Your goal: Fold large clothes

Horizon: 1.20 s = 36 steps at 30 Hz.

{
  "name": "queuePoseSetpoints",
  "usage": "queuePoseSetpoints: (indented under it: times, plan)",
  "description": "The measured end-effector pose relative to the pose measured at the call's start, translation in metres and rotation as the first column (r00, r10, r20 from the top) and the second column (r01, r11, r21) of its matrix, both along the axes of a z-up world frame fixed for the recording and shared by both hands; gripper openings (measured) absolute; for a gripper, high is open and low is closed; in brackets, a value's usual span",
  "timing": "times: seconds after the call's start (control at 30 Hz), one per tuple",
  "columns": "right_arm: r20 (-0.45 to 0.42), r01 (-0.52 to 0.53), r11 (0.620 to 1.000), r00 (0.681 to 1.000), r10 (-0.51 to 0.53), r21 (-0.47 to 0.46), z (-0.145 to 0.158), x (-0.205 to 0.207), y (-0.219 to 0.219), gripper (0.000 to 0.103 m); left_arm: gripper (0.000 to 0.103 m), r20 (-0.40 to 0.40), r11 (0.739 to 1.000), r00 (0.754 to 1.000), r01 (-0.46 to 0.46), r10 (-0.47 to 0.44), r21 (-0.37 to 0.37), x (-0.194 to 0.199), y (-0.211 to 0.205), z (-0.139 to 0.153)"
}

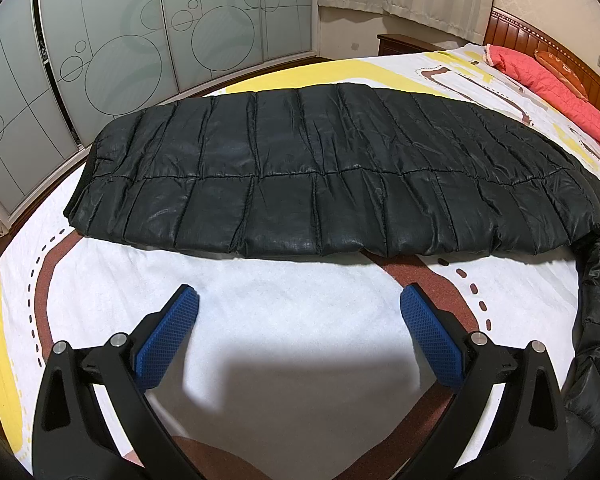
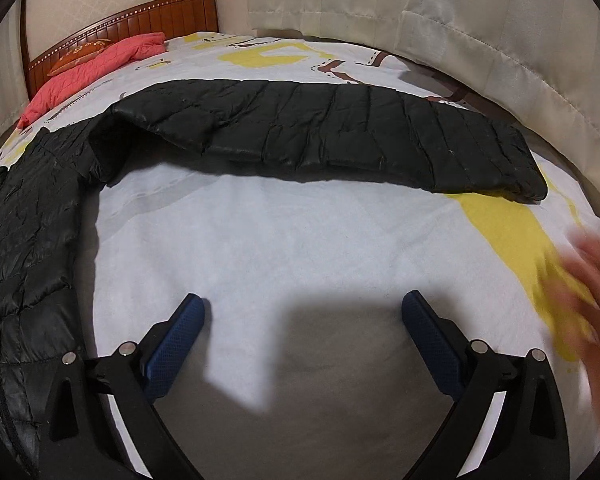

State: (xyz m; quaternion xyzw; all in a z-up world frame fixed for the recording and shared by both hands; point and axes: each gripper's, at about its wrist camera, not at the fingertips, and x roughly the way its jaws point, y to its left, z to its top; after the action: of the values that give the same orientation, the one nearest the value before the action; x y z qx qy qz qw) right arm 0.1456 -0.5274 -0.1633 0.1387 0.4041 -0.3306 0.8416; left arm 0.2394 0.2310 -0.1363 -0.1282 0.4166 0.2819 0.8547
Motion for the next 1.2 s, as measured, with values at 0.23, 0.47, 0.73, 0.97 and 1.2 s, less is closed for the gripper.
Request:
queuePoseSetpoints:
  times: [0.23,0.47,0.73,0.97,1.2]
  plan:
    - [0.000,0.000,1.000,1.000,0.000,0.000,0.0001,-0.0002,0.0001,0.098,0.101,0.000,1.000,1.000,0.000,0.000,0.000,0.0000,-0.0001,-0.0001]
    - [0.003,0.001,1.000,1.000,-0.001,-0.003,0.0001,0.0004,-0.0009,0.098,0.101,0.001,1.000,1.000,-0.001,0.001,0.001,-0.0002,-0.0003,-0.0001]
    - [0.001,0.001,1.000,1.000,-0.001,-0.004,-0.0003,0.0015,-0.0028,0.098,0.101,-0.001,1.000,1.000,0.000,0.000,0.000,-0.0031,0.0005,-0.0009]
    - [0.002,0.002,1.000,1.000,-0.002,-0.004,-0.0002,-0.0011,0.0000,0.098,0.101,0.000,1.000,1.000,0.000,0.000,-0.001,-0.0063,0.0042,0.0007]
    - [0.006,0.001,1.000,1.000,-0.001,-0.003,0.0013,-0.0007,-0.0023,0.098,0.101,0.002,1.000,1.000,-0.001,0.001,-0.003,-0.0062,0.0039,0.0011]
